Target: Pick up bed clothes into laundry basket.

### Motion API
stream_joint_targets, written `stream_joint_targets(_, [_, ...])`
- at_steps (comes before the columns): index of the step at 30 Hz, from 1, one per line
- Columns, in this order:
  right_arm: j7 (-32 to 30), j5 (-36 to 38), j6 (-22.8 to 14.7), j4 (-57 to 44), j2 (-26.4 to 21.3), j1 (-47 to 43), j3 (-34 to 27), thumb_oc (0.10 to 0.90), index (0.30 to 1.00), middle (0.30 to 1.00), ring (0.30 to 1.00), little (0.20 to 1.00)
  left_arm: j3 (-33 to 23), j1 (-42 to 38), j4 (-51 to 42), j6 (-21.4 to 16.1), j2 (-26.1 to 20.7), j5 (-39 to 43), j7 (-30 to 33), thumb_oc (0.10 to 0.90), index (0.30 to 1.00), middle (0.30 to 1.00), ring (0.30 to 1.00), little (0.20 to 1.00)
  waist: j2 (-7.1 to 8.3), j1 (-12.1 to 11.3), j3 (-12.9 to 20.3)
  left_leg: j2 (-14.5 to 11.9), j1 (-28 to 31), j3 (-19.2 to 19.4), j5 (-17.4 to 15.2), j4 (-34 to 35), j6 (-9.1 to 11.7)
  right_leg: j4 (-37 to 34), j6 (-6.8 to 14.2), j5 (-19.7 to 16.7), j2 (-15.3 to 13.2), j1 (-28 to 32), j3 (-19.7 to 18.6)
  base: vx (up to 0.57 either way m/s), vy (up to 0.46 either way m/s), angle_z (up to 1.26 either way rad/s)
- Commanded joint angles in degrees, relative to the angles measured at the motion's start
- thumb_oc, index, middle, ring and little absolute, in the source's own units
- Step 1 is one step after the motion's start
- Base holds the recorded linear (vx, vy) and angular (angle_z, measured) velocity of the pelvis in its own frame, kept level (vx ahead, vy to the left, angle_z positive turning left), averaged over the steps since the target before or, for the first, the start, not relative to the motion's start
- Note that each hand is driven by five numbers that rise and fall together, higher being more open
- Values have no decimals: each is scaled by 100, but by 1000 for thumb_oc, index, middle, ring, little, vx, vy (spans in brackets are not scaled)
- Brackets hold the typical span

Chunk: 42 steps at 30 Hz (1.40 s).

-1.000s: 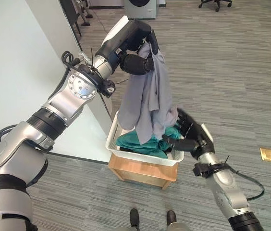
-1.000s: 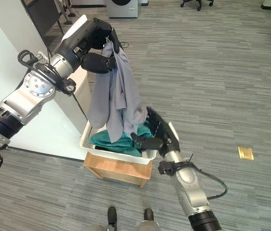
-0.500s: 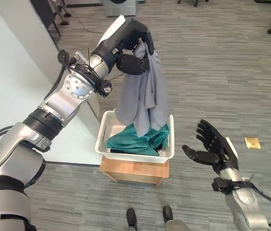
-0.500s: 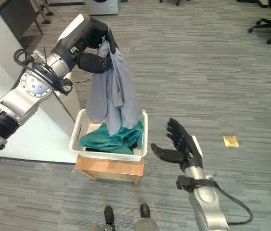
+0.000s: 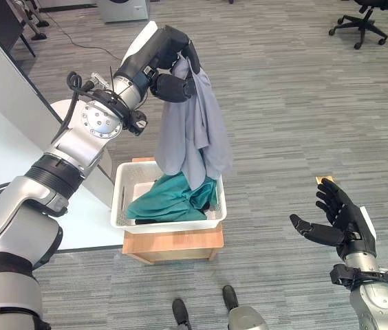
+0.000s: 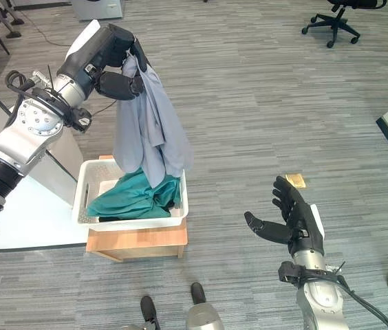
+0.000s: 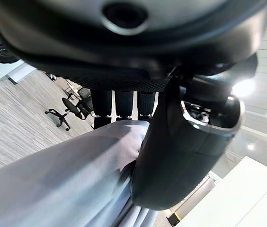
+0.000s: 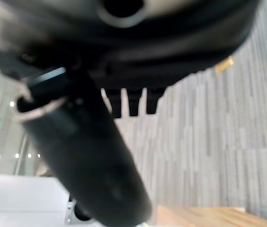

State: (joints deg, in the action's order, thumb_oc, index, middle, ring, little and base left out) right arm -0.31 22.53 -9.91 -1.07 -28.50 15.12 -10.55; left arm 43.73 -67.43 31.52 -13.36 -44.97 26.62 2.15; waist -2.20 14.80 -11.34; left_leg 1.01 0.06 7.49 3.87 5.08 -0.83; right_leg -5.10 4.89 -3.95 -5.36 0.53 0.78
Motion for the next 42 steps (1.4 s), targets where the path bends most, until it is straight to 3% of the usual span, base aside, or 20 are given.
stream_joint_targets(1, [-38,-94,-751,-538,-429,-393,-157,800,900,900,900,900,-799,-893,222,-414,-385,-435,619,400,300,300,300,300,143,-201,447,-205,129,32,-419,-8,242,633,710,619,-343,40,-42,0,0,0])
stream_joint_targets(10, [10,-110,-707,-698,-280,-283,5,800,900,900,900,900,-994,-359,497,-289,-435,-62,301,400,300,300,300,300,222,-295,374,-205,91,-41,-396,-8,238,623,692,646,-334,63,41,-2,-3,1])
stream_joint_targets(17, [-71,-244,-716,-835,-192,-185,-215,800,900,900,900,900,-1180,386,-323,-199,-665,-405,119,400,300,300,300,300,250,-446,327,-183,59,-138,-390,-8,223,626,668,692,-332,85,100,-5,-1,3])
stream_joint_targets(25, [-201,-281,-724,-982,-154,-233,-547,800,900,900,900,900,-1482,1464,-1001,-49,-538,-621,-153,400,300,300,300,300,288,-558,195,-183,12,-238,-361,-8,213,676,619,752,-337,70,170,-29,-3,7])
stream_joint_targets(33, [-254,-359,-627,-1172,-124,-273,-641,800,900,900,900,900,-1599,2617,-1668,219,-169,-809,-603,400,300,300,300,300,314,-649,108,-183,-25,-282,-350,-8,197,685,578,782,-327,62,176,-3,-1,0])
stream_joint_targets(42, [-228,-316,-575,-1161,-267,-465,-481,800,900,900,900,900,-1358,2492,-1423,246,495,-1111,-534,400,300,300,300,300,271,-635,86,-181,-27,-255,-354,-8,179,715,575,780,-327,20,181,0,0,0])
